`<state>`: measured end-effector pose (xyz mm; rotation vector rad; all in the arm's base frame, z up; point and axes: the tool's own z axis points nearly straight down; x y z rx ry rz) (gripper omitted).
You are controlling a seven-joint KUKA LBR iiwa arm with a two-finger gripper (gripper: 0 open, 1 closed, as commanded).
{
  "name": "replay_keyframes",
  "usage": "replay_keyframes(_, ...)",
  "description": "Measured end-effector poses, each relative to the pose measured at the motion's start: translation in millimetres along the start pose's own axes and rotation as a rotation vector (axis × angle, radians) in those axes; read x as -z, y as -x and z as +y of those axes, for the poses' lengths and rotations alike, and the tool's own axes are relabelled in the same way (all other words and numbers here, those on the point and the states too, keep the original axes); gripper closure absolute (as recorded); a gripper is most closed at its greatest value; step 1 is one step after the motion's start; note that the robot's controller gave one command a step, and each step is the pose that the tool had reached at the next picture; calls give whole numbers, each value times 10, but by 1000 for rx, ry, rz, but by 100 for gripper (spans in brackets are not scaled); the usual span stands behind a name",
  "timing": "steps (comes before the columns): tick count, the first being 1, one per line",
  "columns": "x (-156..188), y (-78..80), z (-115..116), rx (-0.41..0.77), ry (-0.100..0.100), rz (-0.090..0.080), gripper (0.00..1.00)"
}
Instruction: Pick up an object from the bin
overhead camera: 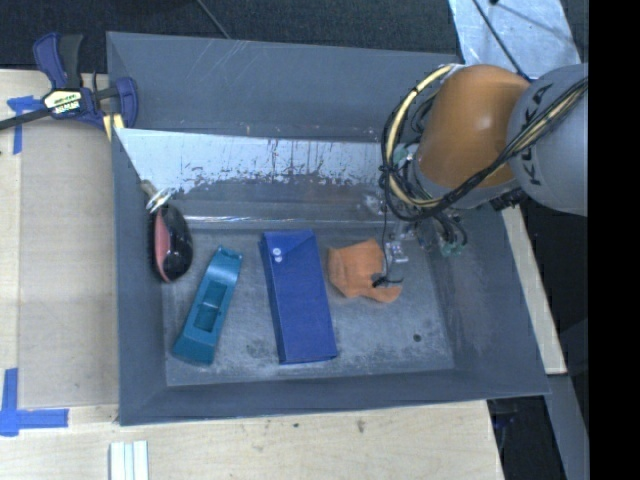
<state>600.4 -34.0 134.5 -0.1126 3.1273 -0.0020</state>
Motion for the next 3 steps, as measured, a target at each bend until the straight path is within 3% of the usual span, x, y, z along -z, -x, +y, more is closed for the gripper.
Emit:
replay_keyframes(1, -629, -95, 75, 273, 3, 7, 100)
replay_keyframes(2, -629, -95, 75, 273, 3, 7, 100)
replay_keyframes(3, 742, -178, 52, 305, 3, 7, 100)
